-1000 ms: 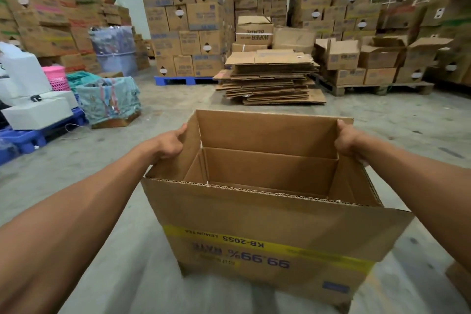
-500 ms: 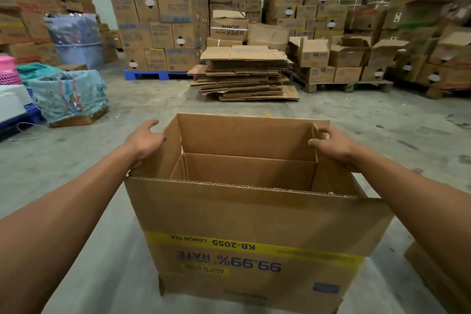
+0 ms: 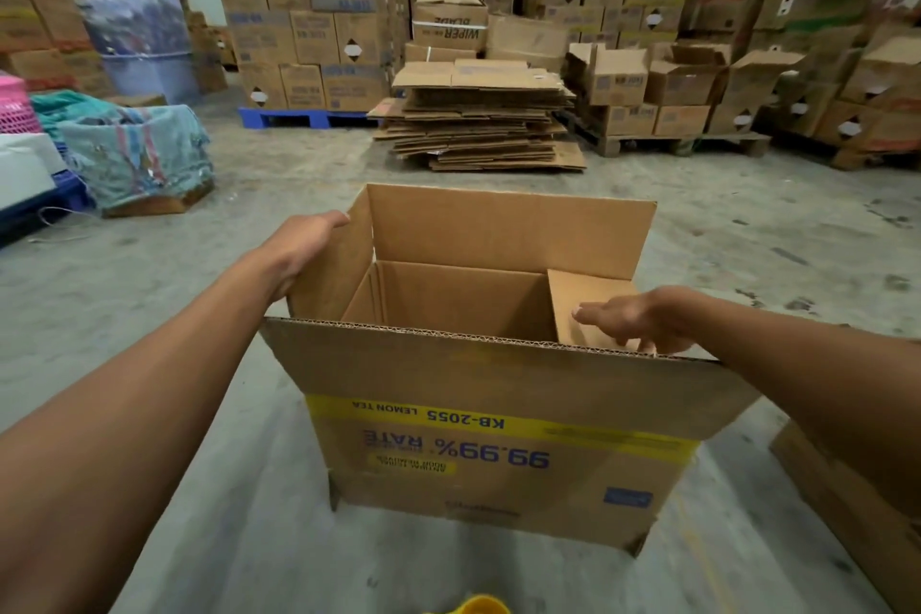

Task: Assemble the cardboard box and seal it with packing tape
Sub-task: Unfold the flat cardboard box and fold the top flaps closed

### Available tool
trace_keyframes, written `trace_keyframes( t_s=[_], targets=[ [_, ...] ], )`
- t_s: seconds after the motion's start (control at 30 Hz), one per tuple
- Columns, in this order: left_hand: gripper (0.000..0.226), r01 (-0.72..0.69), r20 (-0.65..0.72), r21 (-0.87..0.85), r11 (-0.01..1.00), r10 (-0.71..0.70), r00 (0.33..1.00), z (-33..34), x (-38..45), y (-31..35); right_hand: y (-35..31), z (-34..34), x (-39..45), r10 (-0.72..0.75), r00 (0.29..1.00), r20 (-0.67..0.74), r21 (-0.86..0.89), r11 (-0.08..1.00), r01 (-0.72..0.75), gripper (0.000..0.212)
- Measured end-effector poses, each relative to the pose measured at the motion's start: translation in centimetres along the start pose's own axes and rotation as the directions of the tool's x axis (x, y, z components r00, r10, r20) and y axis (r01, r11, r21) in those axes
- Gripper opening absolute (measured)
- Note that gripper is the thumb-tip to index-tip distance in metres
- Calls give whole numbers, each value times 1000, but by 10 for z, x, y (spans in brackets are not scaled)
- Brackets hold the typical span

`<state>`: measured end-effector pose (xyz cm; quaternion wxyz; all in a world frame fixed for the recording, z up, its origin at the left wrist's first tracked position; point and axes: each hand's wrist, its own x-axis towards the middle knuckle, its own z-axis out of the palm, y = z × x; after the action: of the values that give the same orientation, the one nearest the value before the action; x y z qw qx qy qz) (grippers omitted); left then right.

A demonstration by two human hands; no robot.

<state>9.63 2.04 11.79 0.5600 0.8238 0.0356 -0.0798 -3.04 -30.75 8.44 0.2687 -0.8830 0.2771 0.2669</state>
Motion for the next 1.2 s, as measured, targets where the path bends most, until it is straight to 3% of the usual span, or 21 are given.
trace_keyframes(
  t_s=[0.07,0.17,0.2,0.27,0.33,0.43,0.6,0.73,0.8,0.83,0.9,0.97,1.03,1.13,1.2],
  targets=[
    [40,30,56,-196,980,-19,998,-4,-2,-4,0,-2,12,33,997,74,-25,999,-31,55],
    [43,36,13,-399,916,-34,999,-10,2,-15,-7,6,24,72,979,188,-446,895,20,42],
    [40,10,-14,-367,930,-16,1000,-9,1,-14,-14,9,24,84,980,183,-593,804,42,42],
    [32,-106,-84,-76,991,100,991,-5,1,-12,-28,6,29,58,992,115,-721,691,43,38],
    [26,-250,-84,260,933,280,956,1,0,-9,-41,-1,37,-31,999,33,-669,742,45,31],
    [32,-281,-66,513,811,364,929,3,9,-13,-62,-11,48,-269,960,-79,-468,860,203,36],
    [36,-291,-79,567,770,402,912,3,13,-18,-91,-44,72,-482,806,-343,-316,867,384,51],
    [33,-347,-55,347,871,388,920,7,2,-12,-96,-54,95,-425,816,-392,-3,887,461,67],
    [31,-307,72,178,935,298,952,14,-8,-14,-96,-49,106,-397,838,-374,96,882,461,70],
    [41,-227,179,159,961,198,964,18,-14,-17,-96,-46,113,-387,846,-366,106,886,451,71],
    [69,-138,387,333,933,-1,922,26,-17,-25,-92,-40,125,-397,840,-370,63,891,449,67],
    [85,-203,485,595,777,-146,862,33,-21,-29,-89,-36,133,-425,825,-372,12,887,462,64],
    [89,-246,499,748,616,-279,821,37,-24,-26,-86,-32,131,-452,805,-385,-71,884,462,59],
    [88,-181,447,839,514,-459,768,45,-23,-18,-85,-29,117,-460,786,-414,-174,887,428,45],
    [82,-199,412,884,424,-504,759,56,-17,-12,-81,-27,104,-444,831,-334,-258,892,372,36]
  ],
)
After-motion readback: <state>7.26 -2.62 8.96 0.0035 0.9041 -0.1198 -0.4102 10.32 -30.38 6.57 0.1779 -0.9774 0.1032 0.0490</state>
